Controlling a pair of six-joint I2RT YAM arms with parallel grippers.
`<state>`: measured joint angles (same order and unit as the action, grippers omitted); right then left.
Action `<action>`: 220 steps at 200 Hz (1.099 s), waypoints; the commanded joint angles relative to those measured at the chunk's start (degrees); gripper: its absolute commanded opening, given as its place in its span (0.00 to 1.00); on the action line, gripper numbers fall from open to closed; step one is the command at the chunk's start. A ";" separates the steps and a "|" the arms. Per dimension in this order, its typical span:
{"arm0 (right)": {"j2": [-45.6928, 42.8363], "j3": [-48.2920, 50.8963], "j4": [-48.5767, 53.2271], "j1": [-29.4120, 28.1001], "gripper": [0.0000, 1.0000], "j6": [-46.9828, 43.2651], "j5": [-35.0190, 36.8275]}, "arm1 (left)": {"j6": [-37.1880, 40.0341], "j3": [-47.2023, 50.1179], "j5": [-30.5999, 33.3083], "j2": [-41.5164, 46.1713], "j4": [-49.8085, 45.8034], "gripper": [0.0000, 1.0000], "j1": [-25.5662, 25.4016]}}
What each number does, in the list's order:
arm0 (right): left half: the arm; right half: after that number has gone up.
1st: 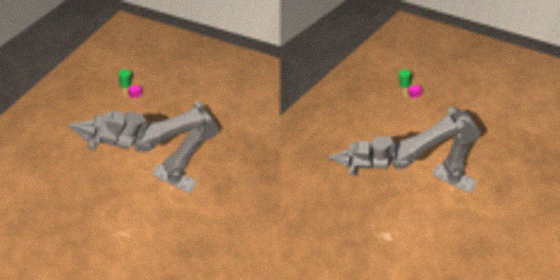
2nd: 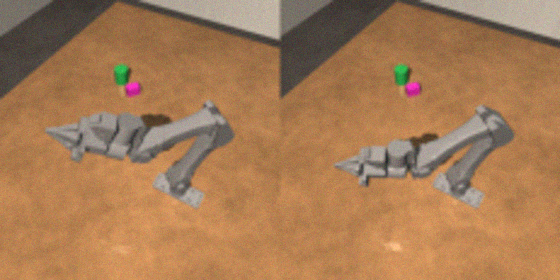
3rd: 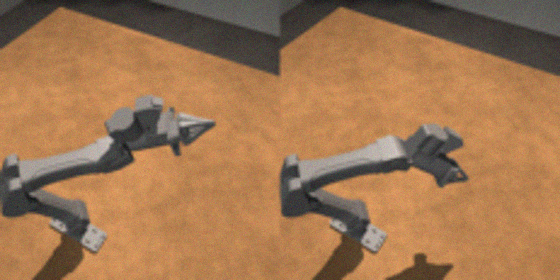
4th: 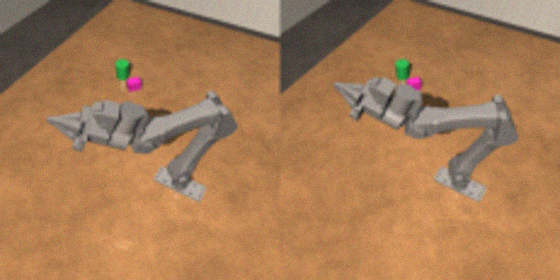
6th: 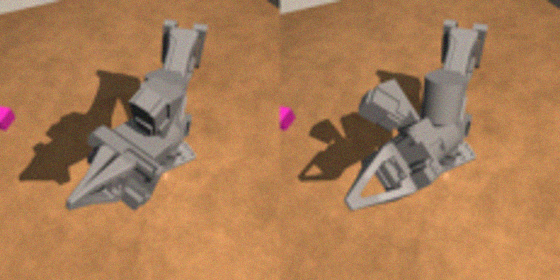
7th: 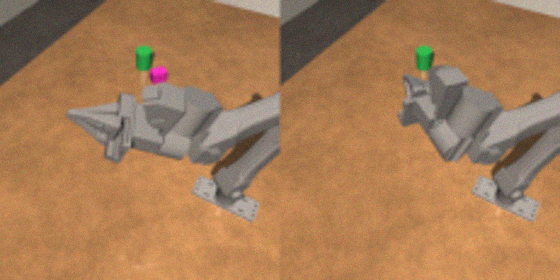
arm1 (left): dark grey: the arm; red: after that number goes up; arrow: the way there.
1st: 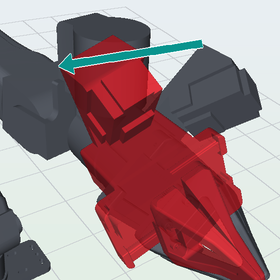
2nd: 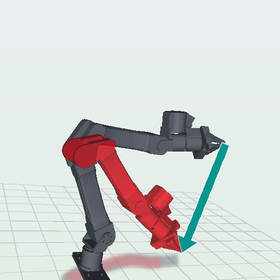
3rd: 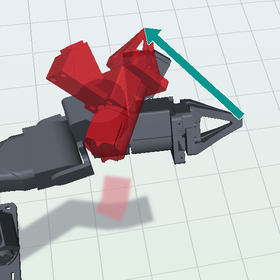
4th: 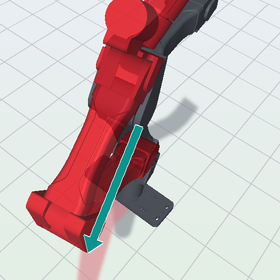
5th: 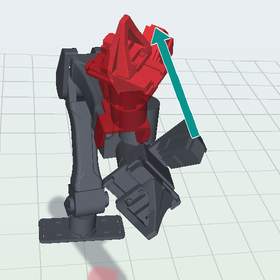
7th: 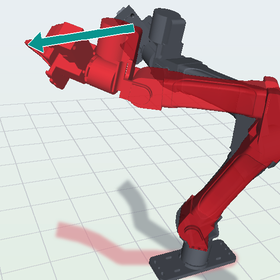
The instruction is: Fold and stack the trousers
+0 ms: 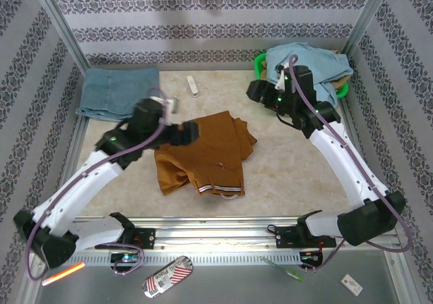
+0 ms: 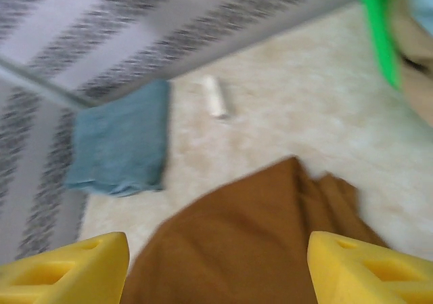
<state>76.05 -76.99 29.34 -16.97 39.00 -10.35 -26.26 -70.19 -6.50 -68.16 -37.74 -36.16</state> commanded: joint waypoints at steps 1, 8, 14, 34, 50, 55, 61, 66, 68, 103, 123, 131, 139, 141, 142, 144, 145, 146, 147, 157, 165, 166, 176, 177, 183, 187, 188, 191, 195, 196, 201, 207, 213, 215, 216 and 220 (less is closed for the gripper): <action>-0.61 6.65 -0.23 5.51 0.71 3.35 -1.96 | 7.76 -5.30 14.75 -8.68 -13.45 0.89 -10.98; -0.88 8.52 -0.10 7.49 0.72 3.83 -2.07 | 8.48 -7.40 15.91 -11.64 -14.17 0.89 -14.15; -1.18 10.17 -0.20 9.25 0.72 4.50 -2.81 | 9.25 -9.22 17.05 -14.21 -14.69 0.91 -16.66; -2.28 15.45 -1.46 13.87 0.76 5.25 -5.10 | 14.07 -16.84 20.97 -23.41 -17.32 1.00 -24.87; -3.11 18.64 -1.82 16.82 0.78 5.12 -7.00 | 18.51 -23.69 24.07 -31.45 -20.26 1.00 -30.43; -3.35 19.50 -1.84 17.76 0.78 5.01 -7.76 | 19.90 -25.53 25.10 -33.89 -21.02 1.00 -31.94; -3.76 20.47 -1.83 18.98 0.79 4.76 -8.50 | 21.15 -27.29 26.05 -36.46 -21.82 0.99 -33.21; -4.09 21.16 -1.67 19.85 0.79 4.77 -8.63 | 22.28 -28.55 26.20 -38.54 -22.57 0.99 -33.91; -4.25 21.48 -1.62 20.28 0.79 4.77 -8.63 | 22.67 -28.91 26.19 -39.26 -22.89 0.99 -34.16; -7.64 25.96 -0.93 22.72 0.84 3.13 -5.49 | 26.06 -29.73 27.12 -47.13 -22.79 0.99 -36.07; -8.44 28.65 -1.97 23.54 0.85 3.31 -6.12 | 26.36 -29.28 27.08 -51.06 -20.32 0.99 -36.51; -8.59 29.34 -2.29 23.86 0.85 3.45 -6.55 | 25.90 -29.62 28.55 -52.77 -20.28 0.99 -36.47; -8.81 29.94 -2.65 24.20 0.85 3.45 -7.12 | 25.73 -29.44 30.87 -54.14 -19.65 0.99 -36.44; -8.88 30.09 -2.77 24.27 0.85 3.45 -7.25 | 25.71 -29.40 31.18 -54.46 -19.46 0.99 -36.39; -8.89 30.16 -2.79 24.31 0.85 3.45 -7.28 | 25.72 -29.35 31.32 -54.67 -19.38 0.99 -36.37; -8.83 30.28 -2.84 24.39 0.85 3.38 -7.31 | 25.77 -29.25 31.56 -55.01 -19.19 0.99 -36.35; -8.91 30.39 -2.86 24.46 0.85 3.33 -7.40 | 25.80 -29.18 31.64 -55.17 -19.12 0.99 -36.31; -8.91 30.40 -2.88 24.49 0.85 3.34 -7.45 | 25.81 -29.15 31.73 -55.29 -18.95 0.99 -36.28; -8.99 30.45 -2.88 24.51 0.85 3.31 -7.47 | 25.86 -29.05 31.77 -55.48 -18.82 0.99 -36.23; -9.21 30.93 -2.98 24.99 0.85 3.27 -7.82 | 25.68 -28.40 32.33 -56.91 -17.72 0.99 -35.72; -9.38 31.28 -3.06 25.40 0.85 3.27 -8.33 | 25.25 -27.76 32.50 -57.96 -17.01 0.96 -35.21; -9.41 31.29 -3.06 25.45 0.85 3.27 -8.40 | 25.23 -27.69 32.47 -58.18 -16.88 0.95 -35.12; -9.63 31.51 -3.15 25.87 0.85 3.27 -8.99 | 24.21 -26.89 33.17 -59.23 -16.59 0.89 -34.39; -9.66 31.53 -3.15 25.90 0.85 3.27 -9.08 | 24.14 -26.77 33.19 -59.25 -16.59 0.89 -34.27; -9.93 31.60 -3.15 26.08 0.85 3.19 -9.42 | 23.82 -25.84 33.32 -59.28 -15.85 0.82 -33.76; -10.10 31.64 -3.07 26.19 0.85 3.12 -9.51 | 23.53 -25.19 33.74 -59.16 -15.38 0.77 -33.42; -10.12 31.64 -3.07 26.24 0.85 3.11 -9.51 | 23.45 -25.05 33.83 -59.13 -15.27 0.75 -33.35; -10.32 31.65 -3.00 26.28 0.85 3.02 -9.65 | 23.28 -24.69 34.33 -59.02 -15.00 0.70 -33.09; -10.53 31.72 -2.98 26.37 0.85 2.94 -9.69 | 22.80 -24.39 35.32 -58.81 -14.89 0.61 -32.87; -10.60 31.72 -2.93 26.37 0.85 2.93 -9.73 | 22.69 -24.30 35.50 -58.74 -14.86 0.59 -32.81; -10.88 31.81 -2.90 26.38 0.84 2.84 -9.76 | 22.26 -24.10 36.80 -58.31 -14.83 0.49 -32.54; -11.23 31.89 -2.89 26.41 0.84 2.61 -9.85 | 22.13 -23.64 37.97 -57.44 -14.63 0.35 -32.40; -11.58 31.95 -2.80 26.40 0.84 2.57 -9.91 | 22.13 -23.27 38.81 -56.33 -14.24 0.22 -32.31; -11.68 31.98 -2.78 26.45 0.84 2.57 -9.90 | 22.06 -23.24 39.08 -55.82 -14.15 0.18 -32.24; -11.70 31.99 -2.79 26.46 0.84 2.57 -9.97 | 22.05 -23.24 39.14 -55.62 -14.09 0.16 -32.23; -11.85 32.06 -2.87 26.45 0.83 2.57 -10.06 | 21.85 -23.30 39.44 -54.73 -14.00 0.07 -32.14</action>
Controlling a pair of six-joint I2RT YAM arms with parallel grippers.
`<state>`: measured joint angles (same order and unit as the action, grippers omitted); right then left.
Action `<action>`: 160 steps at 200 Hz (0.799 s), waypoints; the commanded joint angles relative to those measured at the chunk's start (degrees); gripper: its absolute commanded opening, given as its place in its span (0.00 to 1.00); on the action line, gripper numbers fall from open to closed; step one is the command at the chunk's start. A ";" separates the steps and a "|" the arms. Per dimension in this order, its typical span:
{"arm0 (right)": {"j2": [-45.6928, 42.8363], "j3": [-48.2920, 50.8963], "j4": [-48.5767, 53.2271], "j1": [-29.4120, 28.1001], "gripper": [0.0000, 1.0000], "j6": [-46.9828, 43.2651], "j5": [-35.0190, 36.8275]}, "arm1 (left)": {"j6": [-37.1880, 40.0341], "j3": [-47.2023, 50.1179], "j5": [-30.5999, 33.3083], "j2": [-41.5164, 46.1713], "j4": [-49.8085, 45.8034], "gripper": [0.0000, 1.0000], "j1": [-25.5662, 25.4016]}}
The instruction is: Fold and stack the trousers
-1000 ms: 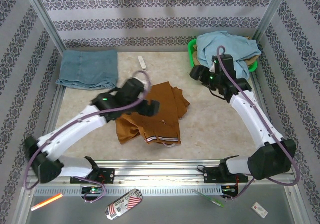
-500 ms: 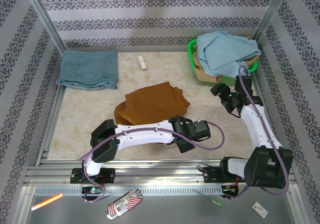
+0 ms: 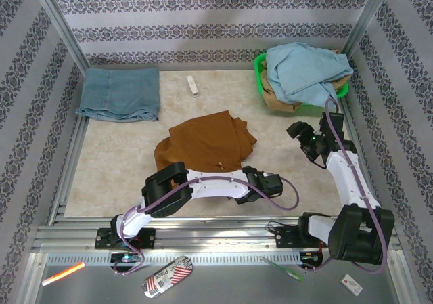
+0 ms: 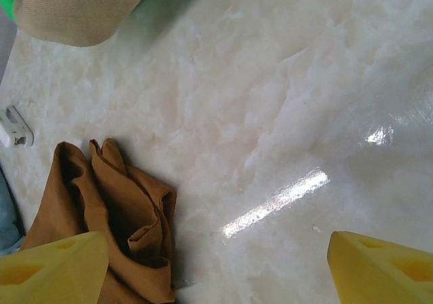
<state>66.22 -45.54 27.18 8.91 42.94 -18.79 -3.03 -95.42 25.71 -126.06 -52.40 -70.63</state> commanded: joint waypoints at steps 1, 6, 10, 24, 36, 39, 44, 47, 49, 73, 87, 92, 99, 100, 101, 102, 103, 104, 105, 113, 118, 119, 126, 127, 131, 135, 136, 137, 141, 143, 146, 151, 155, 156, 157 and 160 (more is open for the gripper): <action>-2.08 0.62 -0.71 0.58 0.83 -1.37 -1.66 | -1.42 1.82 7.28 3.35 0.70 0.06 2.38; -2.33 0.63 -0.81 0.54 0.83 -1.44 -1.85 | -1.73 1.42 7.29 4.70 0.50 0.00 2.59; -2.48 0.63 -0.88 0.54 0.82 -1.41 -2.14 | -2.14 0.96 7.17 5.81 0.07 0.00 2.86; -2.84 0.42 -0.97 0.50 0.81 -1.43 -3.02 | -3.25 -1.26 6.35 10.89 -0.82 0.00 3.91; -3.01 0.07 -0.92 0.26 0.80 -1.35 -3.56 | -4.15 -2.86 5.33 16.25 -0.74 0.00 5.94; -3.10 0.02 -0.98 0.09 0.80 -1.36 -3.62 | -4.30 -3.34 4.96 17.56 -0.84 0.00 6.74; -3.13 -0.15 -0.98 -0.27 0.80 -1.35 -3.60 | -4.71 -4.14 4.11 19.66 -1.17 0.00 8.21; -3.12 -0.24 -1.11 -0.53 0.80 -1.36 -3.55 | -4.88 -4.67 3.42 20.82 -1.37 0.00 9.29; -3.07 -0.36 -1.08 -0.77 0.80 -1.37 -3.50 | -5.01 -4.99 3.02 21.55 -1.47 0.00 10.05; -2.21 -1.79 -1.40 -4.28 0.79 -0.98 -2.19 | -6.02 -6.15 -1.21 30.02 -2.32 0.00 22.14; -1.15 -2.90 -1.89 -6.70 0.79 -0.59 -1.49 | -6.67 -4.88 -4.52 34.49 -1.82 0.00 30.04; -0.69 -3.26 -2.32 -7.70 0.79 -0.33 -1.21 | -6.80 -4.14 -5.80 36.07 -1.37 0.00 32.92; 0.00 -3.66 -2.85 -9.19 0.79 0.02 -0.69 | -7.17 -2.69 -8.02 38.10 -0.66 0.00 37.51; 0.07 -3.76 -2.93 -9.40 0.79 0.03 -0.62 | -7.21 -2.50 -8.30 38.40 -0.59 0.00 38.07; 0.20 -3.85 -2.97 -9.50 0.79 0.12 -0.50 | -7.32 -2.24 -8.61 38.72 -0.46 0.00 38.88; 0.30 -3.94 -3.03 -9.82 0.79 0.17 -0.39 | -7.42 -1.97 -8.95 38.97 -0.35 0.00 39.60; 0.35 -4.03 -3.15 -10.07 0.79 0.24 -0.29 | -7.51 -1.75 -9.24 39.19 -0.21 0.00 40.22; 0.51 -4.12 -3.21 -10.32 0.79 0.27 -0.25 | -7.60 -1.55 -9.53 39.47 -0.14 0.00 40.83; 0.63 -4.16 -3.29 -10.58 0.79 0.33 -0.18 | -7.74 -1.27 -9.89 39.70 -0.02 0.00 41.71; 1.83 -4.91 -3.94 -12.65 0.79 0.52 0.35 | -8.53 0.83 -12.67 41.61 0.94 0.00 47.33; 2.63 -5.47 -4.27 -13.73 0.79 0.65 0.61 | -9.22 2.30 -14.44 42.79 1.51 0.00 50.71; 2.84 -5.50 -4.39 -14.04 0.79 0.65 0.69 | -9.38 2.54 -14.80 42.99 1.64 0.00 51.36; 4.16 -6.27 -4.87 -15.74 0.79 0.75 1.19 | -10.56 4.92 -16.83 44.85 2.87 0.00 55.82; 4.39 -6.38 -5.00 -16.06 0.79 0.84 1.24 | -10.71 5.25 -17.10 45.07 3.03 0.00 56.37; 5.22 -6.76 -5.34 -16.94 0.79 0.98 1.36 | -11.44 6.75 -17.88 46.25 3.89 0.00 58.62; 6.07 -7.07 -5.86 -17.78 0.79 1.03 1.60 | -12.06 8.41 -18.83 47.41 4.82 0.00 60.89; 6.31 -7.18 -5.97 -17.96 0.79 1.11 1.67 | -12.25 8.67 -19.02 47.76 5.01 0.00 61.32; 6.57 -7.27 -6.07 -18.09 0.79 1.14 1.75 | -12.39 9.11 -19.20 48.06 5.20 0.00 61.89; 7.42 -7.62 -6.52 -18.85 0.80 1.26 1.93 | -13.04 10.59 -19.79 49.15 5.94 0.00 63.71; 7.98 -7.83 -6.74 -19.06 0.80 1.38 1.98 | -13.40 11.30 -19.99 49.66 6.20 0.00 64.75; 8.64 -8.07 -7.17 -19.50 0.80 1.49 2.00 | -13.91 12.29 -20.21 50.43 6.64 0.00 66.14; 9.98 -8.50 -8.04 -20.28 0.81 1.66 1.92 | -14.44 13.94 -20.69 51.58 7.39 0.00 68.44; 11.05 -8.81 -8.73 -20.80 0.81 1.71 1.87 | -14.85 15.16 -21.08 52.40 8.08 0.00 70.18; 11.22 -8.93 -8.90 -20.87 0.81 1.71 1.80 | -15.01 15.43 -21.25 52.58 8.27 0.00 70.58; 11.44 -8.98 -9.08 -21.04 0.81 1.71 1.81 | -15.18 15.78 -21.46 52.76 8.45 0.00 71.00; 12.57 -9.33 -9.45 -21.40 0.81 1.56 1.82 | -15.69 16.59 -22.02 53.22 8.95 0.00 72.20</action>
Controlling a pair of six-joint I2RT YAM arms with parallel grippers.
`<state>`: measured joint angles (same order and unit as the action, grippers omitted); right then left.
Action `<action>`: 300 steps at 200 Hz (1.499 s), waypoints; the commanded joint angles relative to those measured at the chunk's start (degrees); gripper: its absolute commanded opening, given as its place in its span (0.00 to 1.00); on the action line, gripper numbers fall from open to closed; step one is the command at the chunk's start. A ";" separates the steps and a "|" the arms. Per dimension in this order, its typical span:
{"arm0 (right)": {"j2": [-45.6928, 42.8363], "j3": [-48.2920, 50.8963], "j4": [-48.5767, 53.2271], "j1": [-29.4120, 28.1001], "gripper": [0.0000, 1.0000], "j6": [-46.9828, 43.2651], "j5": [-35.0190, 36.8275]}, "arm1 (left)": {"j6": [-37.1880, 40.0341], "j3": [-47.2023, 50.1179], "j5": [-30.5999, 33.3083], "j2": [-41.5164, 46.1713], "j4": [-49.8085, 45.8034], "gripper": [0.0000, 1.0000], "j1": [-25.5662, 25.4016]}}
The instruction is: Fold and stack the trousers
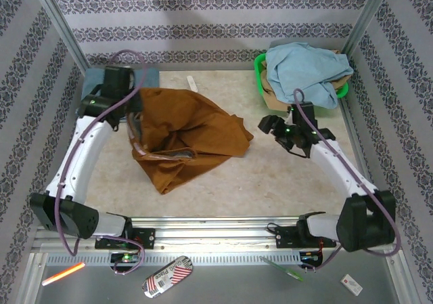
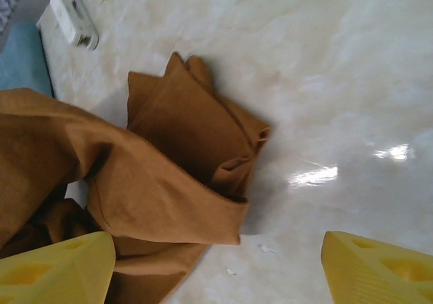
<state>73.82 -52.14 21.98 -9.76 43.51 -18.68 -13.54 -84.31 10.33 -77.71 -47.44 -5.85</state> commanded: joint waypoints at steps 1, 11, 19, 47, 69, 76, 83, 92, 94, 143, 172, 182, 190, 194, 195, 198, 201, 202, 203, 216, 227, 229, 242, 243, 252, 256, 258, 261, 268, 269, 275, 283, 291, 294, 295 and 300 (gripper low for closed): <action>5.34 -2.89 -4.32 -2.86 0.82 1.02 1.67 | -5.36 5.83 -6.94 4.99 4.18 0.00 8.04; 8.74 -4.33 -4.87 -3.76 0.82 0.52 1.26 | -7.16 8.10 -10.95 5.50 5.98 0.00 12.92; 11.55 -5.72 -5.10 -4.40 0.82 -0.19 0.53 | -8.23 9.03 -14.30 5.00 7.12 0.00 15.97; 19.09 -8.70 -4.82 -6.25 0.83 -1.86 -2.63 | -10.39 9.56 -18.41 1.32 8.79 0.00 20.58; 21.75 -8.03 -5.78 -7.76 0.84 -2.88 -3.30 | -11.33 9.54 -20.59 0.44 10.28 0.00 21.40; 22.99 -7.87 -6.34 -8.12 0.85 -2.94 -3.85 | -11.43 9.37 -20.76 0.36 10.35 0.00 21.45; 24.52 -8.01 -6.78 -8.42 0.85 -2.52 -4.61 | -11.42 9.18 -21.05 0.33 10.38 0.00 21.49; 26.81 -8.37 -8.41 -8.93 0.85 -1.79 -6.32 | -11.34 9.02 -21.40 0.41 10.44 0.00 21.49; 27.34 -8.49 -8.81 -9.02 0.85 -1.61 -6.67 | -11.27 9.06 -21.51 0.42 10.44 0.00 21.49; 36.47 -13.93 -12.24 -11.17 0.46 1.22 -5.92 | -10.62 10.36 -23.54 0.71 10.48 0.00 21.49; 36.72 -15.52 -12.23 -10.44 0.04 0.14 -4.08 | -9.86 11.12 -24.72 1.58 10.36 0.00 21.49; 35.98 -15.60 -12.21 -10.20 0.00 -0.26 -3.75 | -9.75 11.10 -25.00 1.90 10.21 0.00 21.49; 34.66 -15.09 -12.27 -9.98 0.00 -0.44 -3.43 | -9.79 11.10 -25.41 2.25 10.17 0.00 21.49; 33.59 -14.68 -12.29 -9.84 0.00 -0.56 -3.14 | -9.82 11.10 -25.57 2.44 10.17 0.00 21.56; 33.32 -14.58 -12.34 -9.80 0.00 -0.54 -3.04 | -9.83 11.01 -25.64 2.55 10.22 0.00 21.53; 32.41 -14.19 -12.34 -9.71 0.00 -0.55 -2.68 | -9.88 10.99 -25.78 2.71 10.14 0.00 21.51; 31.34 -13.75 -12.38 -9.71 0.00 -0.73 -2.35 | -9.92 10.93 -25.89 2.92 10.07 0.00 21.50; 30.96 -13.68 -12.34 -9.65 0.00 -0.76 -2.16 | -9.92 10.93 -25.98 3.01 10.08 0.00 21.50; 30.56 -13.46 -12.28 -9.61 0.00 -0.78 -2.03 | -9.93 10.84 -25.97 3.05 10.04 0.00 21.49; 24.68 -11.17 -10.70 -9.04 0.00 -1.22 0.48 | -9.93 10.44 -26.47 4.15 9.82 0.00 21.57; 18.79 -8.63 -8.83 -8.11 0.00 -1.57 2.35 | -9.95 10.07 -26.65 5.24 9.74 0.00 21.62; 17.75 -8.14 -8.45 -7.89 0.00 -1.62 2.60 | -9.93 10.01 -26.62 5.41 9.74 0.00 21.59; 10.51 -5.03 -4.46 -5.79 0.00 -1.81 3.43 | -10.01 9.63 -26.73 6.44 9.99 0.00 21.67; 9.87 -4.74 -4.12 -5.53 0.00 -1.83 3.49 | -10.06 9.58 -26.70 6.52 9.99 0.00 21.67; 4.28 -2.15 -0.80 -3.82 0.00 -1.93 4.67 | -10.27 9.54 -27.12 7.02 10.38 0.00 21.83; 1.65 -1.08 0.66 -3.00 0.00 -2.03 5.17 | -10.39 9.56 -27.38 7.21 10.70 0.00 21.91; 0.33 -0.61 1.59 -2.57 0.00 -2.16 5.35 | -10.48 9.55 -27.51 7.24 10.75 0.00 21.93; -1.46 -0.01 3.24 -2.01 0.00 -2.38 5.69 | -10.60 9.60 -27.55 7.35 10.85 0.00 21.89; -6.25 1.10 6.69 -0.92 0.00 -2.98 6.29 | -10.95 9.66 -27.96 7.41 11.11 0.00 22.10; -6.94 1.22 7.21 -0.90 0.00 -3.07 6.42 | -11.01 9.72 -28.02 7.40 11.17 0.00 22.15; -10.75 1.72 10.44 -0.14 0.00 -3.70 7.05 | -11.22 9.93 -28.49 7.55 11.48 0.00 22.23; -15.56 1.89 14.35 0.34 0.00 -4.08 7.61 | -11.65 10.25 -29.22 7.59 11.79 0.00 22.28; -19.84 1.81 18.10 0.46 0.00 -4.14 8.07 | -12.08 10.71 -29.77 7.81 12.23 0.00 22.37; -21.17 1.64 19.54 0.55 0.00 -4.07 8.35 | -12.24 10.97 -30.15 7.88 12.39 0.00 22.37; -21.79 1.53 20.01 0.54 0.00 -4.06 8.46 | -12.31 11.04 -30.26 7.95 12.47 0.00 22.41; -24.07 0.96 22.26 0.62 0.00 -3.99 9.07 | -12.53 11.45 -30.53 8.24 12.78 0.00 22.46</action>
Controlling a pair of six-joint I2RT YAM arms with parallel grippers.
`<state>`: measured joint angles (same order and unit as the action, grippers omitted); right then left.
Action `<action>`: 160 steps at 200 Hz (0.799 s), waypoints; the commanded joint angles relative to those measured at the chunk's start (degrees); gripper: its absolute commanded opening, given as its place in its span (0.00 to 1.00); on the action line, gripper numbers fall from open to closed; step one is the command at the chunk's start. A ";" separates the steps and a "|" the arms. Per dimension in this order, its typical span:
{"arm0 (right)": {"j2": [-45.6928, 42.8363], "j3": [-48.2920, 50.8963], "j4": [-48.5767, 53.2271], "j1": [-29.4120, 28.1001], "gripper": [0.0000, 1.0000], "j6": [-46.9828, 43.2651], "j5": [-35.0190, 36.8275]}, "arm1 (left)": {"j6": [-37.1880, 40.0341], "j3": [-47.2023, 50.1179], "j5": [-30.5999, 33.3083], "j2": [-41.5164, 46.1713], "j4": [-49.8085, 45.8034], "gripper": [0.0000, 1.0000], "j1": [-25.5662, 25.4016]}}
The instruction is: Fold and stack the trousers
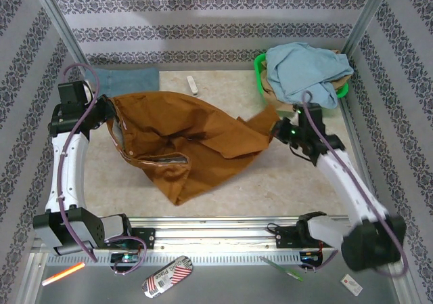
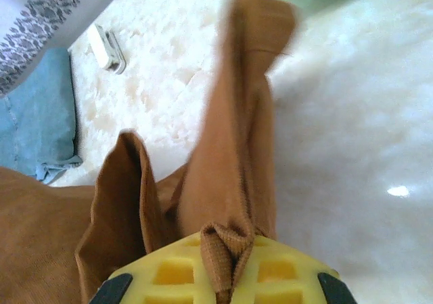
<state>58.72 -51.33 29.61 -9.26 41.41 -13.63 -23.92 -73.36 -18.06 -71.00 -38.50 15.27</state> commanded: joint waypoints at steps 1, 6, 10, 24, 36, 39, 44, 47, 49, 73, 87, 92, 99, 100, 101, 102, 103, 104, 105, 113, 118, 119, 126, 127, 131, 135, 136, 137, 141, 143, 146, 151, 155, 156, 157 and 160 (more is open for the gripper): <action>-9.41 0.03 15.02 0.16 0.00 -1.87 4.17 | -2.21 0.55 -2.32 1.59 3.90 0.00 1.34; -11.25 -0.56 16.68 -0.04 0.00 -1.71 4.56 | -2.43 0.95 -2.63 2.03 4.23 0.00 1.34; -12.60 -0.99 18.09 -0.04 0.00 -1.64 4.80 | -2.62 1.27 -2.94 2.29 4.43 0.00 1.34; -15.23 -1.98 21.47 -0.08 0.00 -1.26 5.13 | -2.94 2.76 -2.93 3.46 5.15 0.00 1.34; -16.95 -0.71 23.03 -0.63 0.00 0.03 6.98 | -3.05 4.72 -1.98 4.05 6.19 0.00 1.34; -17.44 0.00 23.38 -0.81 0.00 0.60 7.68 | -3.10 5.39 -1.67 4.11 6.58 0.00 1.34; -18.27 1.72 23.39 -0.89 0.00 1.64 8.40 | -3.21 6.30 -0.82 4.13 7.12 0.00 1.41; -18.79 3.06 23.28 -0.93 0.00 2.27 8.58 | -3.30 6.87 -0.37 4.00 7.33 0.00 1.45; -19.16 4.02 23.17 -0.94 0.00 2.76 8.61 | -3.32 7.19 0.05 3.85 7.51 0.00 1.48; -22.15 14.23 21.29 -0.94 0.22 8.33 7.32 | -5.51 10.40 2.55 1.24 9.38 0.00 3.14; -23.09 15.73 22.29 -0.94 0.54 8.87 7.82 | -7.82 10.89 1.65 -0.65 9.99 0.00 4.93; -23.26 15.59 22.69 -0.94 0.60 8.52 7.88 | -8.41 10.83 1.70 -1.11 10.12 0.00 5.47; -23.38 14.94 23.56 -0.94 0.65 7.98 7.93 | -8.66 10.69 1.70 -1.77 10.34 0.00 5.79; -23.38 14.86 23.65 -0.94 0.65 7.94 7.97 | -8.67 10.65 1.66 -1.81 10.36 0.00 5.81; -23.38 14.77 23.74 -0.94 0.65 7.96 7.94 | -8.68 10.63 1.69 -1.88 10.37 0.00 5.82; -23.39 14.68 23.87 -0.94 0.66 7.93 7.93 | -8.68 10.58 1.75 -1.91 10.37 0.00 5.82; -23.39 14.59 23.94 -0.89 0.66 7.91 7.92 | -8.68 10.55 1.82 -1.93 10.37 0.00 5.82; -23.39 14.50 24.06 -0.92 0.66 7.91 7.96 | -8.68 10.49 1.90 -2.07 10.37 0.00 5.83; -23.34 14.42 24.12 -0.93 0.67 7.86 7.94 | -8.68 10.42 2.07 -2.10 10.38 0.00 5.83; -23.22 13.63 24.51 -0.93 0.67 7.44 7.72 | -8.64 9.88 2.74 -2.60 9.91 0.00 5.87; -22.98 13.15 24.68 -0.89 0.67 7.29 7.66 | -8.45 9.67 2.93 -2.86 9.77 0.00 5.91; -22.97 13.04 24.69 -0.87 0.68 7.29 7.70 | -8.44 9.61 2.94 -2.89 9.76 0.00 5.91; -22.58 12.17 24.62 -0.95 0.68 7.26 7.57 | -8.29 9.47 3.20 -2.92 9.67 0.00 5.98; -22.54 12.06 24.58 -0.99 0.68 7.23 7.48 | -8.31 9.47 3.25 -2.96 9.67 0.00 5.99; -22.27 11.57 24.41 -0.93 0.68 7.20 7.34 | -8.33 9.47 3.36 -3.08 9.74 0.00 6.00; -21.87 11.09 24.35 -0.98 0.70 7.13 7.12 | -8.31 9.47 3.38 -3.06 9.76 0.00 6.07; -21.75 10.95 24.35 -0.96 0.70 7.16 7.08 | -8.32 9.47 3.34 -3.03 9.76 0.00 6.08; -21.65 10.84 24.36 -0.95 0.70 7.18 7.01 | -8.33 9.47 3.32 -3.02 9.85 0.00 6.08; -21.14 10.32 24.32 -0.99 0.70 7.20 6.83 | -8.33 9.46 3.16 -2.98 9.85 0.00 6.09; -20.87 10.10 24.35 -0.95 0.71 7.20 6.79 | -8.27 9.46 3.11 -2.99 9.85 0.00 6.09; -20.46 9.67 24.36 -0.95 0.71 7.12 6.65 | -8.25 9.47 2.98 -3.07 9.91 0.00 6.09; -19.81 9.06 24.30 -1.01 0.71 6.90 6.40 | -8.15 9.46 3.03 -3.00 9.85 0.00 6.09; -19.38 8.83 24.20 -0.95 0.72 6.73 6.14 | -8.16 9.53 3.01 -3.00 9.86 0.00 6.09; -19.23 8.76 24.10 -0.94 0.72 6.70 6.06 | -8.16 9.54 2.98 -3.00 9.85 0.00 6.09; -19.07 8.73 24.06 -0.94 0.72 6.68 6.07 | -8.11 9.55 2.96 -3.00 9.85 0.00 6.09; -18.67 8.59 23.93 -0.94 0.72 6.58 5.85 | -8.09 9.50 2.86 -3.03 9.91 0.00 6.09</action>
<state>37.76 -39.75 53.60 -9.91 48.10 -7.09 -30.96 -62.48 -16.40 -74.41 -31.57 20.64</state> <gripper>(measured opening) 0.712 0.079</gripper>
